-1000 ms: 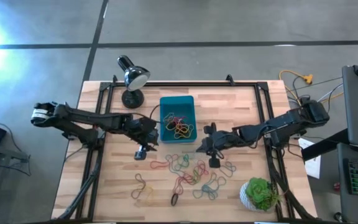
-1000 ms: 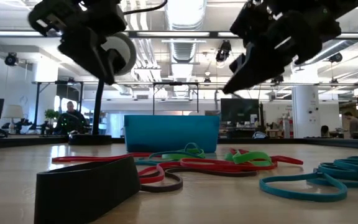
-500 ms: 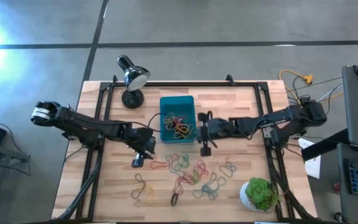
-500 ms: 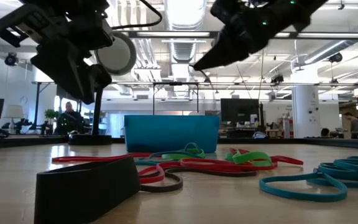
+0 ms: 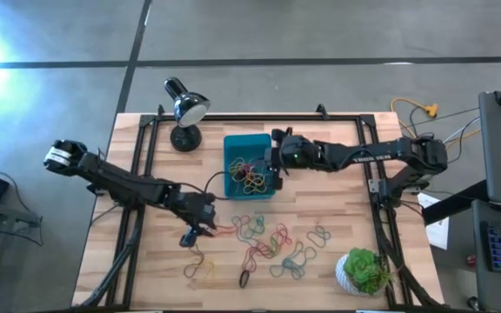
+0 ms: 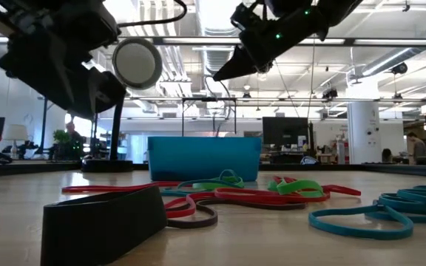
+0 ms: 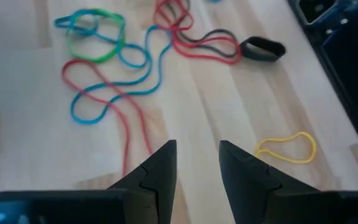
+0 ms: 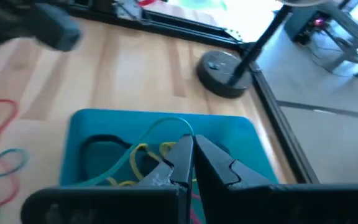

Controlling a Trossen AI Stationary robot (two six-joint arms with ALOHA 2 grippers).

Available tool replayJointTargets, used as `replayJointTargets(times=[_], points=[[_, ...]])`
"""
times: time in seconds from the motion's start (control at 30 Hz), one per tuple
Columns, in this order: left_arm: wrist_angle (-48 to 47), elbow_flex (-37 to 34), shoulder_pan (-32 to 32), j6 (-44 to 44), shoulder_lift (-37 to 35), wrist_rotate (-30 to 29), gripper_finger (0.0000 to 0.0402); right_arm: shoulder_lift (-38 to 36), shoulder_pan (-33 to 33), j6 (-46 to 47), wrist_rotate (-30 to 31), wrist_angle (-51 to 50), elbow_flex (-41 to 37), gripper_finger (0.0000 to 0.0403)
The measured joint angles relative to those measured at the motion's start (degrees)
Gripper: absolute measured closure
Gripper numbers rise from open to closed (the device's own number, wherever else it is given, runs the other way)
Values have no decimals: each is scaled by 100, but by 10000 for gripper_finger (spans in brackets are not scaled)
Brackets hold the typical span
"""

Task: Pick and place rubber bands into bin
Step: Put the blue rubber band into the blue bin, then put the red rubber band into the blue bin

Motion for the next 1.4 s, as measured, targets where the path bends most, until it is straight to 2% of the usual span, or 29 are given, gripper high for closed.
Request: replayJointTargets(times=[0.2, 0.33, 0.43, 0.7, 0.93, 1.17, 1.4], points=[[418, -101, -106, 4, -10, -3, 297, 234, -374, 423, -193, -164, 30, 394], [586, -148, -106, 21, -10, -7, 297, 528, -546, 668, -925, -238, -7, 394], [689, -168, -106, 39, -10, -15, 297, 819, -593, 837, -1239, -267, -12, 388], [746, -162, -106, 49, -10, -141, 297, 1344, -604, 930, -1255, -280, 233, 320], [755, -184, -111, 38, 1, -481, 297, 1261, -500, 797, -1255, -601, 492, 261], [803, -280, -126, 20, 137, -853, 297, 1015, -95, 534, -1386, -1168, 675, 237], [1530, -203, -126, 25, 893, -1263, 297, 813, 321, 616, -1386, -1686, 701, 234]])
